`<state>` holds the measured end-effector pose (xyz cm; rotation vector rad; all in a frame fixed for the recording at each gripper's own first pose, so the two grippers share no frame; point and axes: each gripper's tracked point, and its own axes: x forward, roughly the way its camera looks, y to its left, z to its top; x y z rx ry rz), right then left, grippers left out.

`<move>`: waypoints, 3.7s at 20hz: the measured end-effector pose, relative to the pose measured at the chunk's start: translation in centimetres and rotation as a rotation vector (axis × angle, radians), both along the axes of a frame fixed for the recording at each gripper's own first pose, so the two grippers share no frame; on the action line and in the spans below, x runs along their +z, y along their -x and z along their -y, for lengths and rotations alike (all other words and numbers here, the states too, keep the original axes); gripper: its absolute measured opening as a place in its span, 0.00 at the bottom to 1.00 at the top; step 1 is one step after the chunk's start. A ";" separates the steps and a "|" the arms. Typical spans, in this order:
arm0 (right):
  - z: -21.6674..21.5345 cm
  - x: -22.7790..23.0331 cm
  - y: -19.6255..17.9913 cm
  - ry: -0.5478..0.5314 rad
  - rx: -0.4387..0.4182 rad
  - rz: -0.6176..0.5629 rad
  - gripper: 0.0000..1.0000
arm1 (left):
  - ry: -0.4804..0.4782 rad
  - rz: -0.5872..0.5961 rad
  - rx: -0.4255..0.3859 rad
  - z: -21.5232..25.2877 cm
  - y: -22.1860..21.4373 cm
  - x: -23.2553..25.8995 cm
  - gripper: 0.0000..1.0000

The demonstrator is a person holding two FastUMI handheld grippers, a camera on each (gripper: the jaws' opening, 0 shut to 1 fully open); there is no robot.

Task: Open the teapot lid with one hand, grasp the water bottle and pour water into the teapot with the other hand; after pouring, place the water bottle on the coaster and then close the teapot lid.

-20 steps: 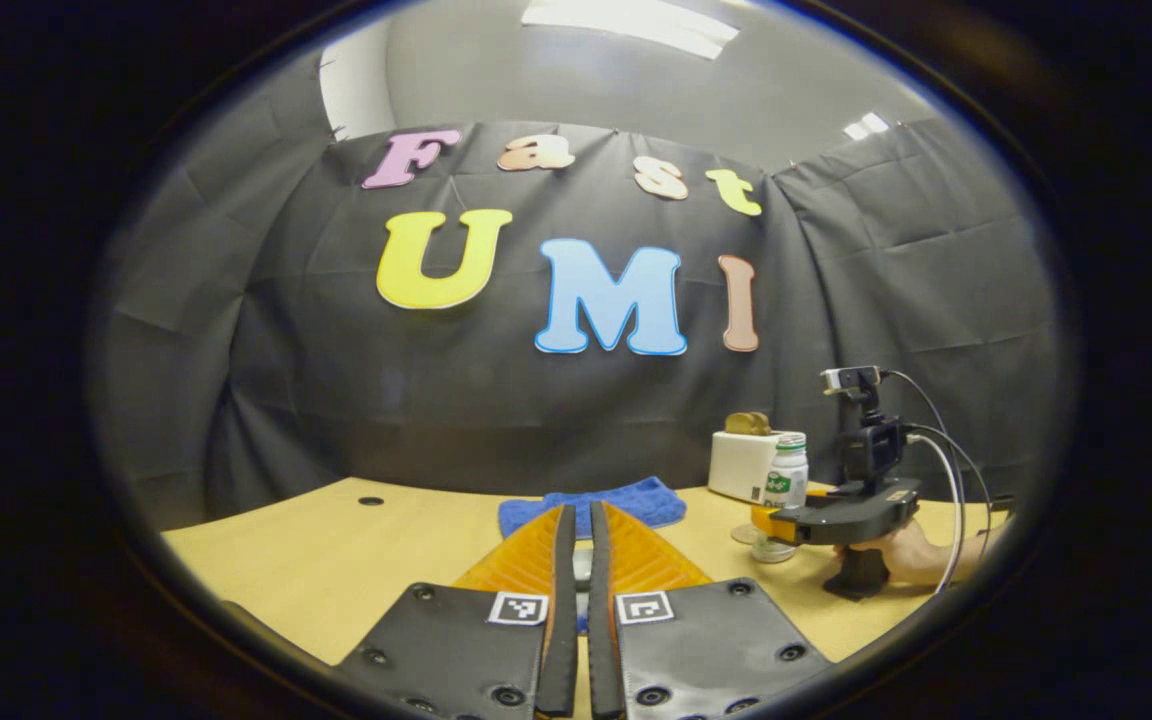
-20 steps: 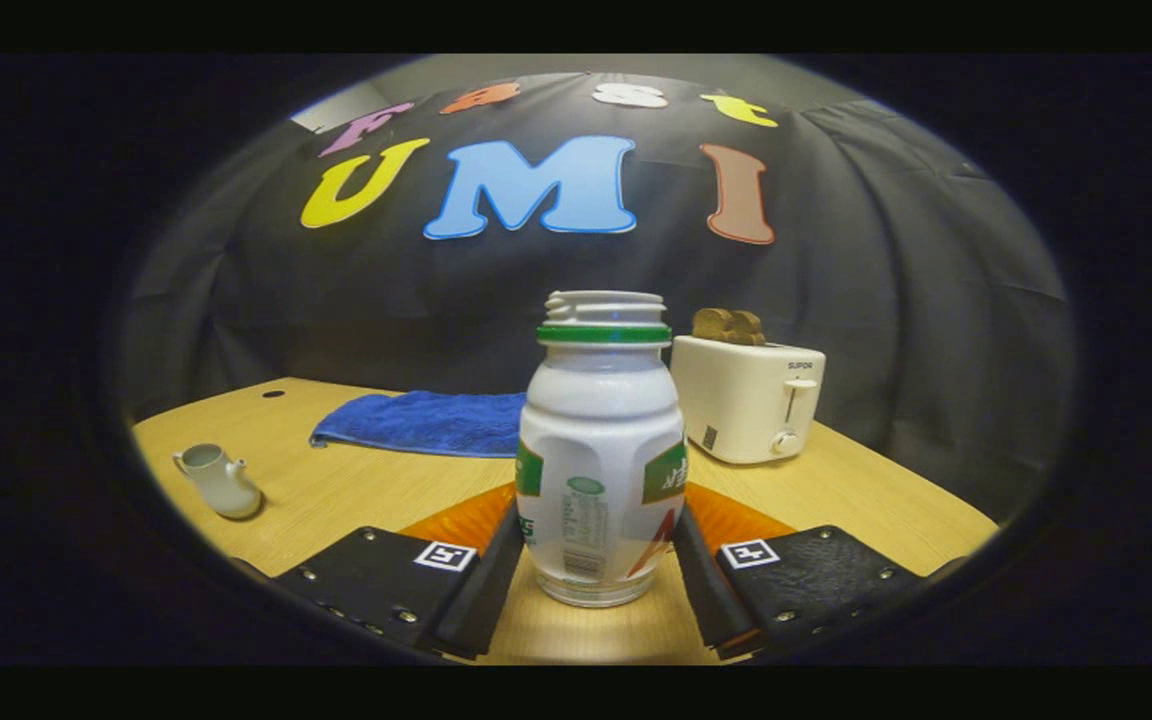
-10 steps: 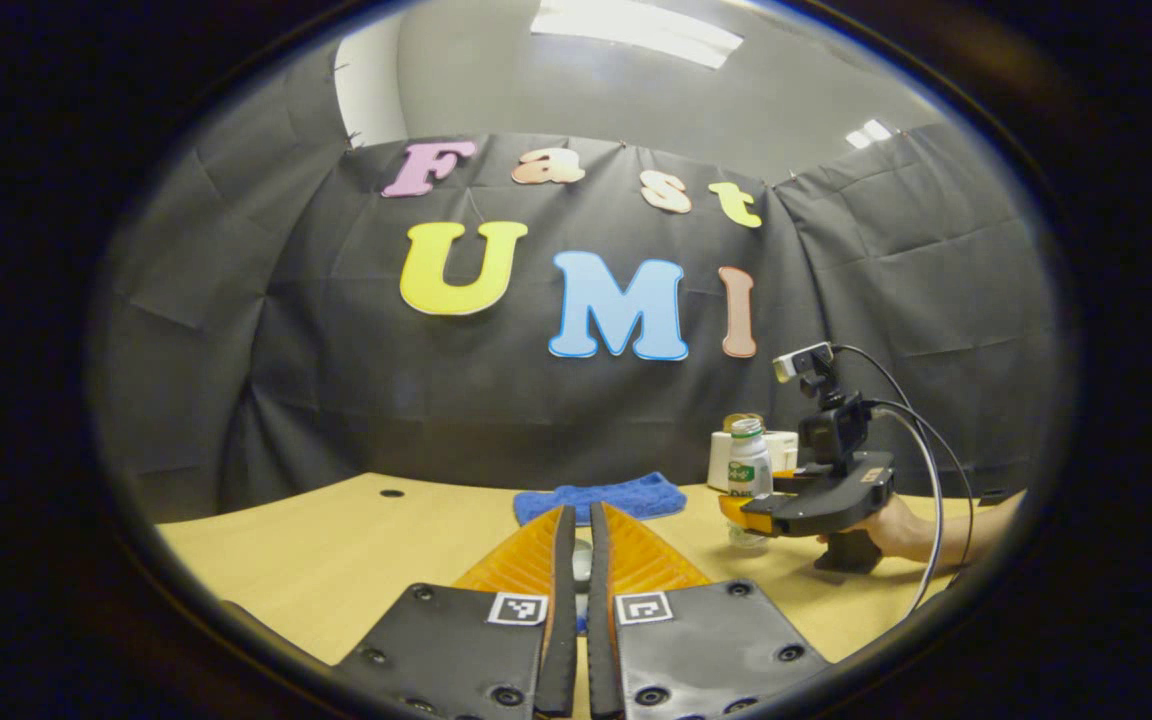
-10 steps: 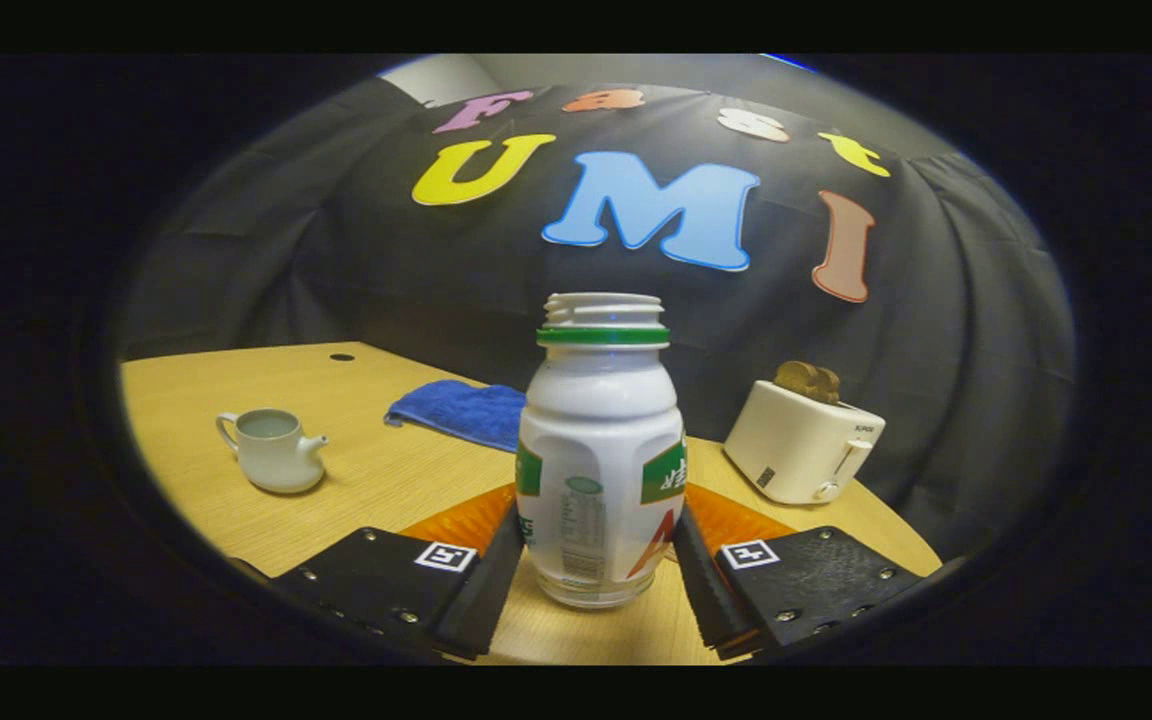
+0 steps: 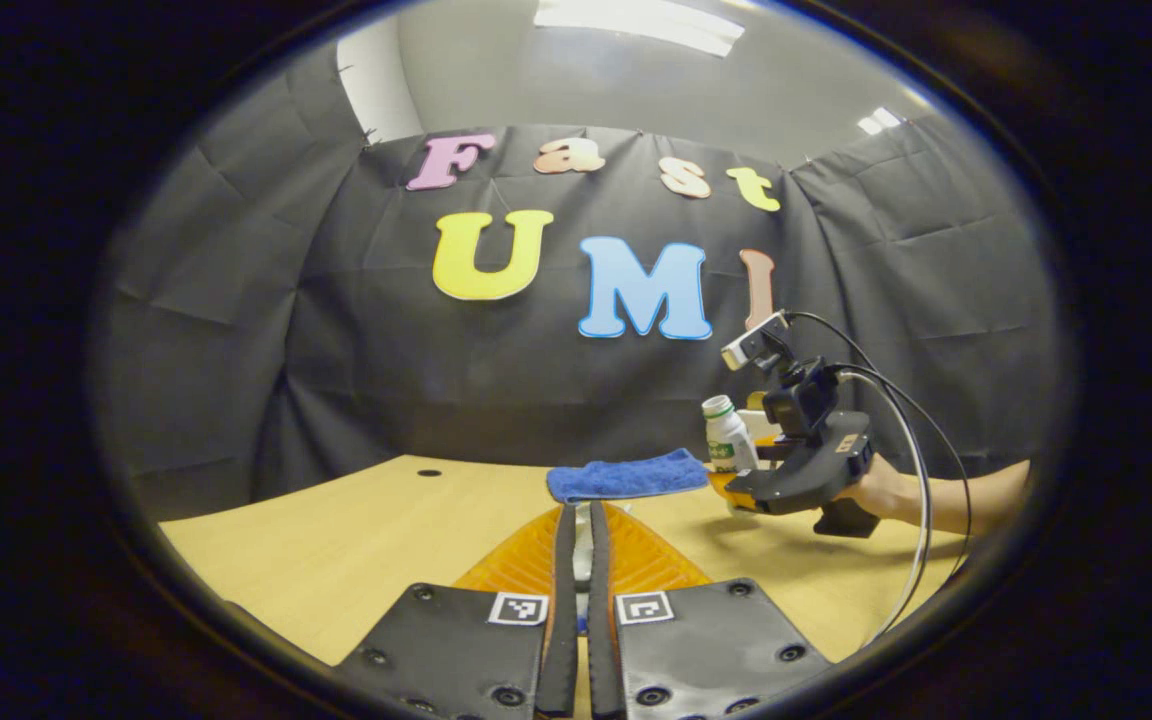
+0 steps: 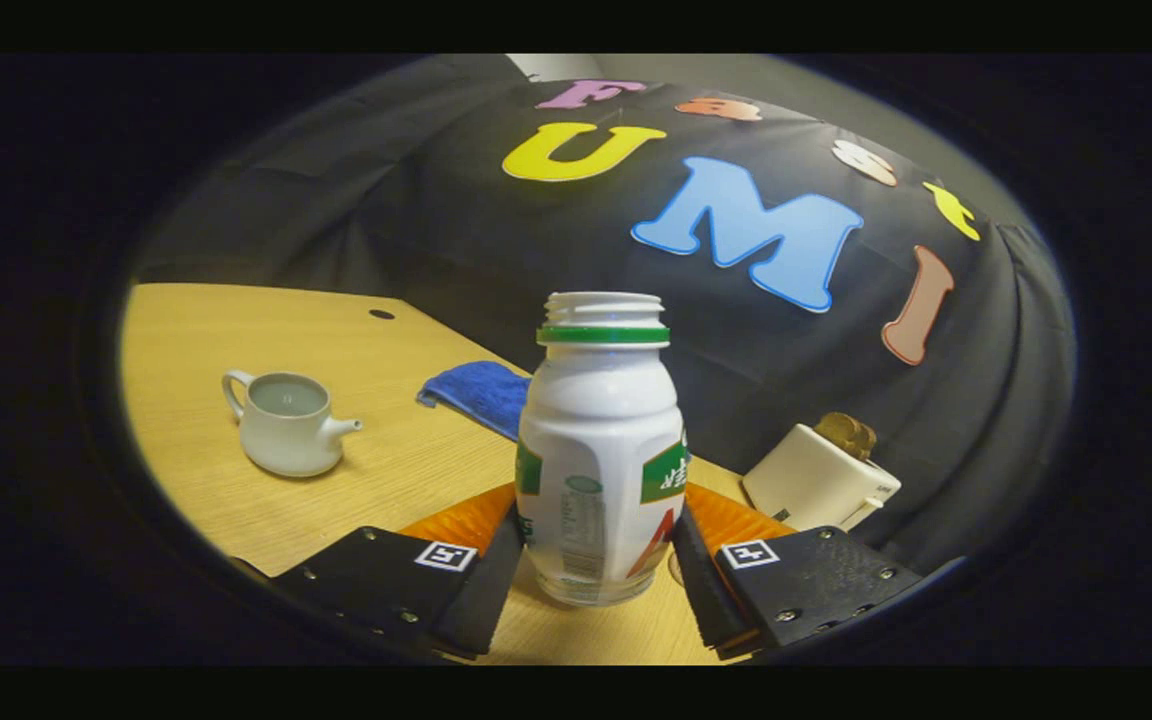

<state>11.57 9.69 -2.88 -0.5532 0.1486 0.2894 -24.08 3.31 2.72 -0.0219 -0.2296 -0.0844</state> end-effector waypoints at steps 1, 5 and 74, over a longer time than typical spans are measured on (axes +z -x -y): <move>-0.4 0.1 0.0 0.024 0.008 0.006 0.74 | -0.002 -0.001 0.006 -0.1 0.2 0.0 0.11; -2.3 -0.1 -0.6 0.135 0.055 0.022 0.74 | -0.015 0.001 0.023 -0.6 0.4 -0.2 0.14; -8.0 3.0 -2.1 1.192 0.193 0.470 0.74 | 0.029 -0.050 0.028 -2.3 0.1 -1.8 0.14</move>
